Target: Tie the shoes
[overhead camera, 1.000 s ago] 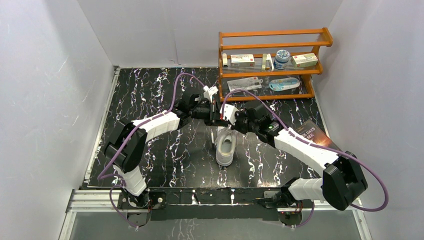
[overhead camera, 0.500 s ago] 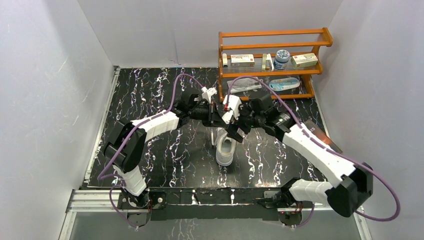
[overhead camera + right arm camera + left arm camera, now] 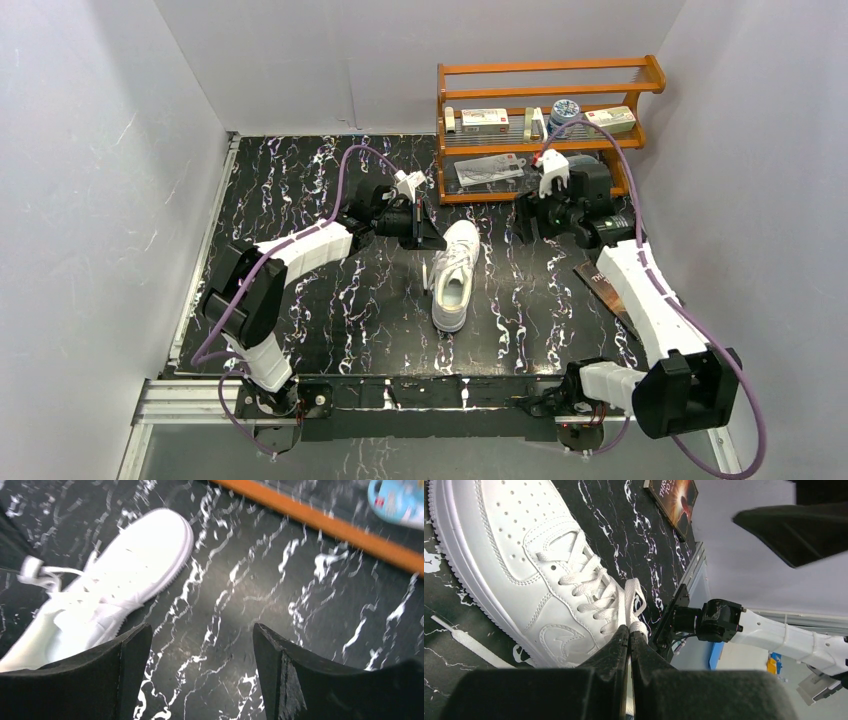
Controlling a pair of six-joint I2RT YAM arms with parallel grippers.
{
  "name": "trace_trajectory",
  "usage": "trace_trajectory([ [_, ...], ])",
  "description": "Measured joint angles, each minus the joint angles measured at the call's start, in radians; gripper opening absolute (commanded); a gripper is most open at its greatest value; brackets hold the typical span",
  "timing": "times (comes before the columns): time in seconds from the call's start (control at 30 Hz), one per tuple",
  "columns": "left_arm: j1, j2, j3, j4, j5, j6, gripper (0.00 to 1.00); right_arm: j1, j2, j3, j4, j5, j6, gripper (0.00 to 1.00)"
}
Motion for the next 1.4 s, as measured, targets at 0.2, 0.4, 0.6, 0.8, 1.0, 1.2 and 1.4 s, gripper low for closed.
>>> trace_trajectory([
  [0.2, 0.0, -0.002, 0.0, -0.014, -0.043, -0.024, 0.0, -0.108, 0.035, -0.2, 0.124, -0.157, 0.001, 0.73],
  [0.4, 0.0, -0.006, 0.0, -0.037, -0.068, -0.047, 0.0, -0.145, 0.11, -0.358, 0.356, -0.469, -0.03, 0.65],
  [0.6, 0.0, -0.006, 0.0, -0.048, -0.071, -0.06, 0.0, -0.184, 0.308, -0.397, 0.686, -0.805, 0.046, 0.58],
  [0.8, 0.0, -0.006, 0.015, -0.07, -0.071, -0.061, 0.0, -0.179, 0.447, -0.418, 0.878, -0.956, 0.123, 0.6],
  [1.0, 0.0, -0.006, 0.024, -0.07, -0.071, -0.066, 0.0, -0.138, 0.524, -0.419, 1.02, -0.996, 0.194, 0.57],
  [1.2, 0.0, -0.006, 0.024, -0.069, -0.071, -0.078, 0.0, -0.114, 0.549, -0.419, 1.085, -0.985, 0.235, 0.36],
  [1.4, 0.0, -0.006, 0.024, -0.062, -0.071, -0.09, 0.0, -0.088, 0.542, -0.437, 1.112, -0.919, 0.236, 0.09],
])
